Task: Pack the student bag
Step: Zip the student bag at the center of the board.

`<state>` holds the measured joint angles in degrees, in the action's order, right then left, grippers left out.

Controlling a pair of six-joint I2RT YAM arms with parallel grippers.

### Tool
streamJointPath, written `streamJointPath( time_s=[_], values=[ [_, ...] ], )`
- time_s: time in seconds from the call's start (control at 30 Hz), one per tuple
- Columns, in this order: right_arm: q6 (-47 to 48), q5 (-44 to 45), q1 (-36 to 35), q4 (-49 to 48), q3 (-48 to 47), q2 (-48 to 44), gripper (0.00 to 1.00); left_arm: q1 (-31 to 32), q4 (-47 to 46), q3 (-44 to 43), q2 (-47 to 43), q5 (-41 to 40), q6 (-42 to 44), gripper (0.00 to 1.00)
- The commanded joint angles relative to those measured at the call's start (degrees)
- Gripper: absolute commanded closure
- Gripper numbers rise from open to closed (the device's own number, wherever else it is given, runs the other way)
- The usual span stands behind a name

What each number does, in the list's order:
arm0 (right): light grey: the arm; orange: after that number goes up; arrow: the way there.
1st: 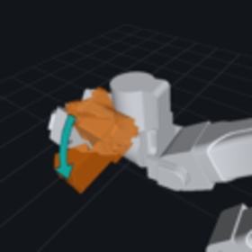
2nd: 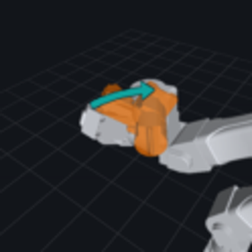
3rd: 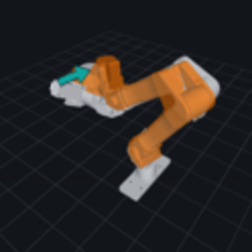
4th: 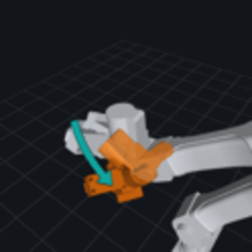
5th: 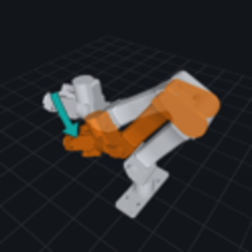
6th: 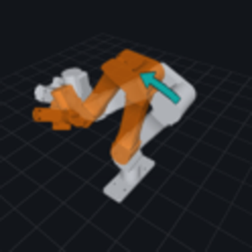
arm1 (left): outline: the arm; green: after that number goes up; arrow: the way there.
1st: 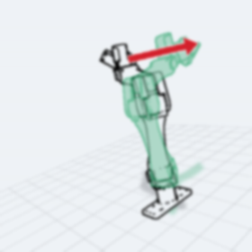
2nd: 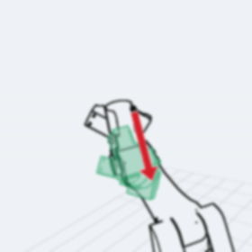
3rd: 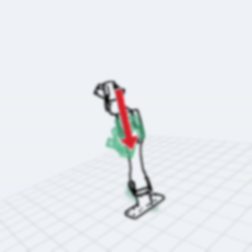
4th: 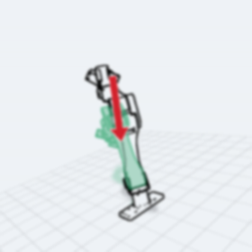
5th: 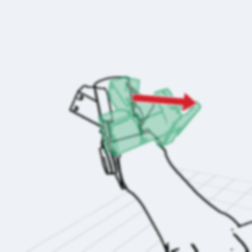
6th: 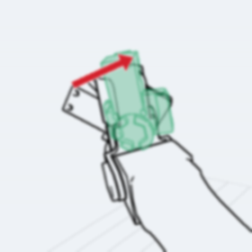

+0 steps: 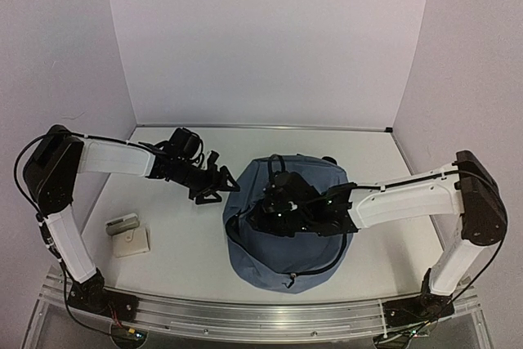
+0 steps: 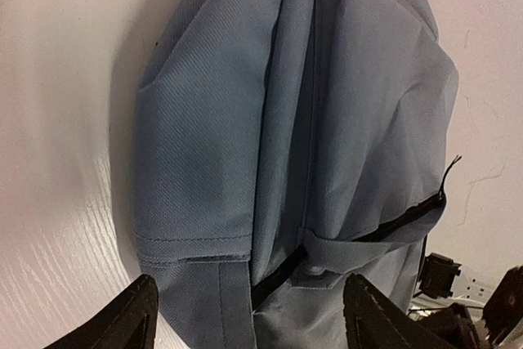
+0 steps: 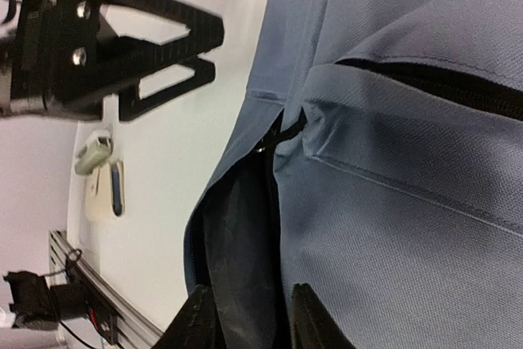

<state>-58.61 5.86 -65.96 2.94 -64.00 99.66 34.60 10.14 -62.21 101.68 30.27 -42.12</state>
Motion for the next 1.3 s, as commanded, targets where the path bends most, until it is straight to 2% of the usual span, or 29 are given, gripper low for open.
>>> streamJointPath(
  time_s=[0.0,0.13,0.2,0.27,0.43,0.6,0.7,0.77,0.87,0.9,0.97,1.13,1.17,1.27],
  values=[
    [-6.7,5.6,0.2,-7.7,0.2,0.9,0.65,1.2,-3.6,3.4,-3.5,1.3,-0.8,0.26],
    [-10.6,6.0,0.2,-12.0,-0.2,3.4,0.68,3.7,-2.4,5.9,-5.9,0.3,0.2,0.22],
    [-12.3,7.3,0.2,-12.6,-0.8,4.7,0.68,4.3,-1.3,6.6,-5.8,0.1,0.3,0.23],
    [-14.0,8.5,0.2,-12.8,-1.3,6.0,0.68,4.8,-2.1,7.7,-5.6,0.6,0.0,0.28],
    [-16.7,9.5,0.3,-13.0,-2.9,8.9,0.7,6.0,-1.9,7.6,-4.5,-0.3,-0.4,0.5],
    [-19.3,10.0,0.6,-13.1,-4.2,11.3,0.71,6.3,-2.3,8.7,-4.5,-3.2,-1.6,0.81],
    [-21.7,10.6,0.9,-13.3,-4.4,12.8,0.71,6.4,-3.7,9.7,-4.5,-3.7,-2.5,0.9],
    [-23.0,11.5,1.0,-13.3,-4.6,13.5,0.71,6.4,-4.0,9.9,-3.9,-3.2,-2.9,0.88],
    [-24.9,12.7,1.5,-13.3,-5.0,14.7,0.71,6.8,-4.5,9.4,-2.8,-2.3,-2.6,0.58],
    [-25.4,13.2,1.6,-13.3,-5.1,15.1,0.71,7.0,-4.2,8.9,-2.5,-2.3,-2.2,0.53],
    [-26.0,13.8,1.9,-13.3,-5.6,15.9,0.71,7.6,-2.3,7.4,-1.7,-3.2,-1.0,0.49],
    [-27.7,14.1,3.4,-13.3,-6.4,18.1,0.72,8.3,1.0,5.0,0.2,-4.5,1.0,0.49],
    [-27.8,13.9,3.7,-13.3,-6.6,18.5,0.72,8.4,1.1,5.0,0.5,-4.5,1.0,0.52],
    [-28.4,15.1,4.1,-13.3,-7.0,19.2,0.73,8.7,1.6,5.1,0.9,-5.0,1.0,0.69]
  ],
)
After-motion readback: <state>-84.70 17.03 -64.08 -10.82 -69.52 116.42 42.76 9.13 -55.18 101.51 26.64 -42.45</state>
